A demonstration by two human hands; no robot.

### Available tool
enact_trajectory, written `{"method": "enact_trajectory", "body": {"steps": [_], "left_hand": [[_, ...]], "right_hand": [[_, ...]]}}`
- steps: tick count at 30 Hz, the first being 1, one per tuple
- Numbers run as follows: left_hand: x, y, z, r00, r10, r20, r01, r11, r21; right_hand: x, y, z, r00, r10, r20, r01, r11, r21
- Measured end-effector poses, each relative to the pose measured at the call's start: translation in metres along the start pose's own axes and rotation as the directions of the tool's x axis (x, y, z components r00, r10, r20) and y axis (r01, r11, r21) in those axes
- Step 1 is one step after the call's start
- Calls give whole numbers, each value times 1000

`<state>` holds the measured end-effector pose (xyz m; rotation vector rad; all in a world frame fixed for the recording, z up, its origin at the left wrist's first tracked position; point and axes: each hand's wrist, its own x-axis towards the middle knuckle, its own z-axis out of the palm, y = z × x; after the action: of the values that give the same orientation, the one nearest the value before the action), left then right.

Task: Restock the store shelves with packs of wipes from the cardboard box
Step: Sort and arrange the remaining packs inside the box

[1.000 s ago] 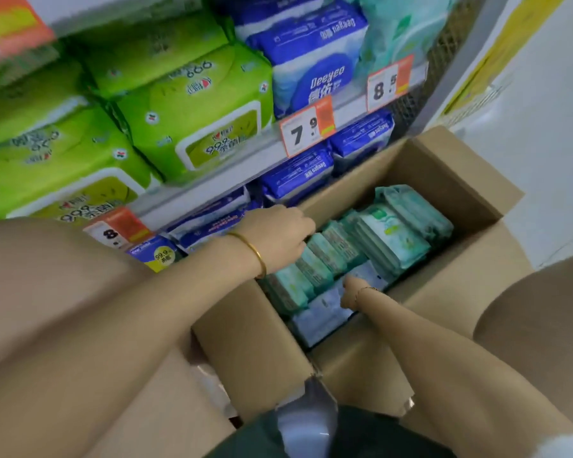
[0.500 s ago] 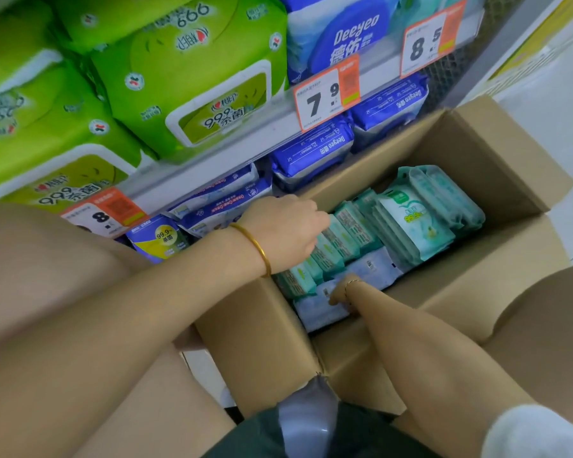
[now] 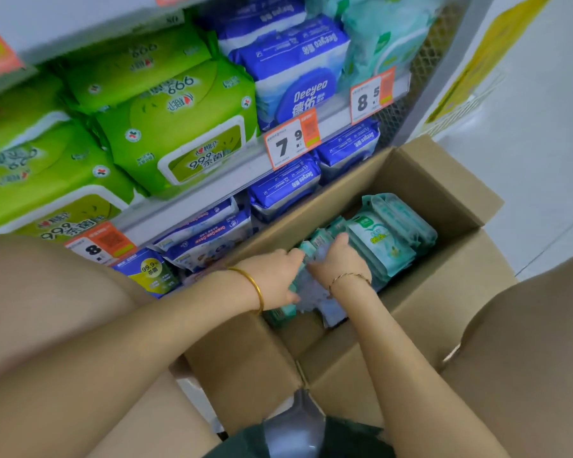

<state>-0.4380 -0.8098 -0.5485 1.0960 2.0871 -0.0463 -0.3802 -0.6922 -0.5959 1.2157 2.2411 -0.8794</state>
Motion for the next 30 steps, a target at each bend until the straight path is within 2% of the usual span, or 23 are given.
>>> {"method": "enact_trajectory", "body": {"steps": [2,4,6,8,9,11,12,14,15,17,19,20,22,27,29,30], "left_hand": [[0,4,4,999,10,-34,-16,983,-186],[-2,8,3,982,19,-190,-59,977,-207],[-4,8,-3,931,1,-365,-76,979,-191],[-8,5,-12,895,-71,-441,-83,944,-320],[-10,3,-15,892,-121,-436,-95,893,-441],[-15,0,-20,910,-188,-369,-133,711,-691],[-19,0,-23,927,-202,-316,-140,596,-791],[-28,-1,-29,953,-210,-220,-121,402,-908],[-32,-2,-33,961,-201,-191,-121,317,-941],[-40,-4,-40,969,-175,-174,-149,145,-978],[-47,-6,-45,966,-171,-196,-189,54,-981],[-52,-5,-48,963,-166,-212,-209,40,-977],[-63,-5,-53,958,-148,-246,-244,31,-969],[-102,-7,-79,900,-201,-386,-401,-39,-915],[-120,-3,-86,870,-234,-434,-450,-17,-893],[-128,0,-89,850,-255,-461,-469,36,-883]], "right_hand": [[-14,-8,-31,998,-42,-37,52,948,313],[-29,-14,-55,997,-69,21,45,818,574],[-40,-17,-69,984,-151,94,43,719,694],[-48,-20,-78,960,-253,121,78,656,751],[-52,-22,-81,949,-290,121,96,634,767],[-53,-25,-86,951,-302,69,143,626,766],[-51,-24,-89,958,-285,-19,210,656,725],[-47,-19,-94,927,-297,-228,374,761,529],[-47,-16,-96,909,-328,-256,413,787,458],[-55,-15,-98,921,-371,-117,379,793,476],[-64,-16,-97,899,-431,76,297,729,617],[-67,-17,-97,865,-493,100,318,690,650],[-69,-19,-102,799,-599,46,440,636,634],[-81,-41,-125,711,-703,-17,521,511,684],[-91,-56,-131,677,-734,-45,536,451,713],[-98,-65,-133,655,-754,-50,532,414,739]]}}
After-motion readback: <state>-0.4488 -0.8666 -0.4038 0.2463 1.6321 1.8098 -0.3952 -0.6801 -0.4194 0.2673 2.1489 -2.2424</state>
